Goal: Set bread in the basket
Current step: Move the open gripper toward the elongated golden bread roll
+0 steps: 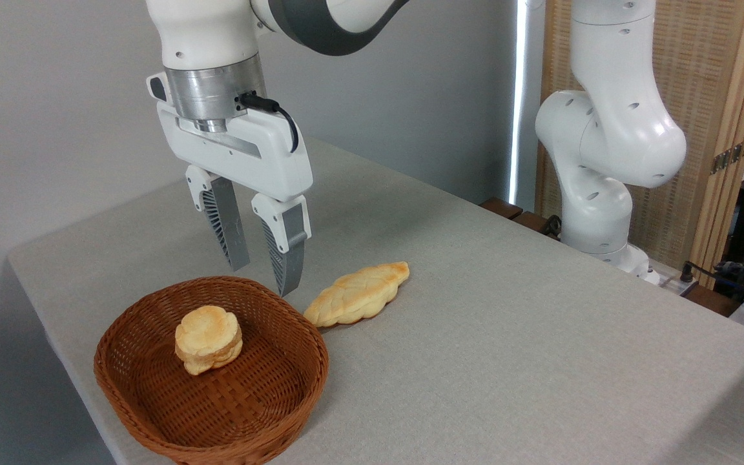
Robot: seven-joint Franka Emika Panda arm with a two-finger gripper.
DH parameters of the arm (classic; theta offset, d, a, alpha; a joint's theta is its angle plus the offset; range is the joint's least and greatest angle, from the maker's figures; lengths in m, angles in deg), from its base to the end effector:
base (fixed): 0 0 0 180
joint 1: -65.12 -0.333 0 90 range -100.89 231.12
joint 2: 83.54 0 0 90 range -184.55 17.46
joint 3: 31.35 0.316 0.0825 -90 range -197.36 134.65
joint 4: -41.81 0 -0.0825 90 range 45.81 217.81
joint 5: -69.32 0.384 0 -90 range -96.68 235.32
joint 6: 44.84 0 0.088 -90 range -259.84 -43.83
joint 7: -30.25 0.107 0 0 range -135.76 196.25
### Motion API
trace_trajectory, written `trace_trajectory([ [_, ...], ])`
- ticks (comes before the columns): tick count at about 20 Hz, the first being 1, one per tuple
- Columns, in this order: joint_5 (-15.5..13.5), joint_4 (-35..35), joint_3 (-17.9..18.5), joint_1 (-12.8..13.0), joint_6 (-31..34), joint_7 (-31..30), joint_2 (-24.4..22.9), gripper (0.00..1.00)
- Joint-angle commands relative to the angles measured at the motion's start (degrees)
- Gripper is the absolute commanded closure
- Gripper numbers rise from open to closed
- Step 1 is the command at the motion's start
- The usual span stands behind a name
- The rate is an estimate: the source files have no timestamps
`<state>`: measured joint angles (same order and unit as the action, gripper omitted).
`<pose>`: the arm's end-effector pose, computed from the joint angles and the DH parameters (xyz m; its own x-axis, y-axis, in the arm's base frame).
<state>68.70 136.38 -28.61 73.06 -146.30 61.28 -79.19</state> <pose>0.5884 -0.0554 0.5608 0.8067 -0.5894 0.0417 -0.5893 -0.8077 -0.0168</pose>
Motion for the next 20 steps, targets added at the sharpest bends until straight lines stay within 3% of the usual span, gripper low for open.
trace_trajectory([
  [1,-5.92,-0.78,2.15,-1.09,2.58,10.96,-0.93,0.0],
  [20,-5.71,-0.61,1.48,-0.83,2.85,10.27,-0.23,0.0],
])
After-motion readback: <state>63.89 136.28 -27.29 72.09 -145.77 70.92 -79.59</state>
